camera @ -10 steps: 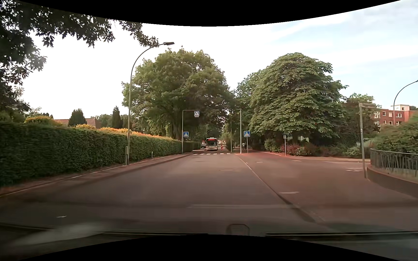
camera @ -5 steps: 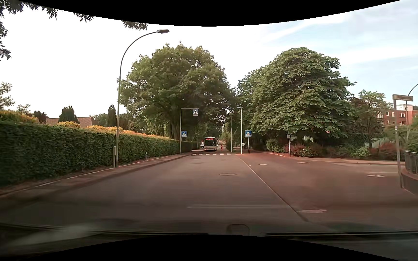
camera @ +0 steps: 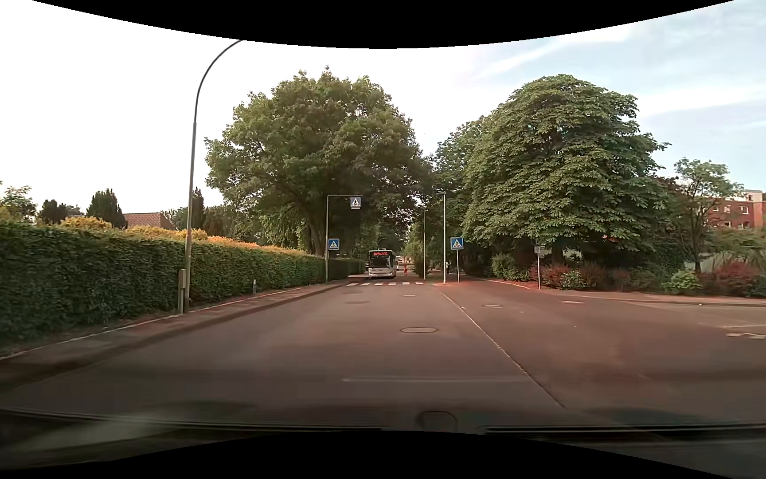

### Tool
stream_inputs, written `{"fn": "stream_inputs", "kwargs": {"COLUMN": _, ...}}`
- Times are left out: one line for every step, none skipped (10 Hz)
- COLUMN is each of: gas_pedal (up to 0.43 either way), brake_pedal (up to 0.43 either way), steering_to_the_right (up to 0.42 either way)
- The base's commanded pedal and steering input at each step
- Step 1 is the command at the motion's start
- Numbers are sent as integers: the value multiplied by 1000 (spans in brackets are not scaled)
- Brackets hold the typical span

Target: Follow the waypoints while adhering to traffic rules and regulations

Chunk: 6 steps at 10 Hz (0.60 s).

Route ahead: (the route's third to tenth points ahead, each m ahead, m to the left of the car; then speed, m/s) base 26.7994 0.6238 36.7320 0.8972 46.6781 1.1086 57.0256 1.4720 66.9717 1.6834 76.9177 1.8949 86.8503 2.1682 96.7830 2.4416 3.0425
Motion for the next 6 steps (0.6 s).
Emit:
{"fn": "stream_inputs", "kwargs": {"gas_pedal": 20, "brake_pedal": 0, "steering_to_the_right": 14}}
{"fn": "stream_inputs", "kwargs": {"gas_pedal": 20, "brake_pedal": 0, "steering_to_the_right": 14}}
{"fn": "stream_inputs", "kwargs": {"gas_pedal": 20, "brake_pedal": 0, "steering_to_the_right": 15}}
{"fn": "stream_inputs", "kwargs": {"gas_pedal": 0, "brake_pedal": 0, "steering_to_the_right": 15}}
{"fn": "stream_inputs", "kwargs": {"gas_pedal": 0, "brake_pedal": 0, "steering_to_the_right": 16}}
{"fn": "stream_inputs", "kwargs": {"gas_pedal": 0, "brake_pedal": 0, "steering_to_the_right": 16}}
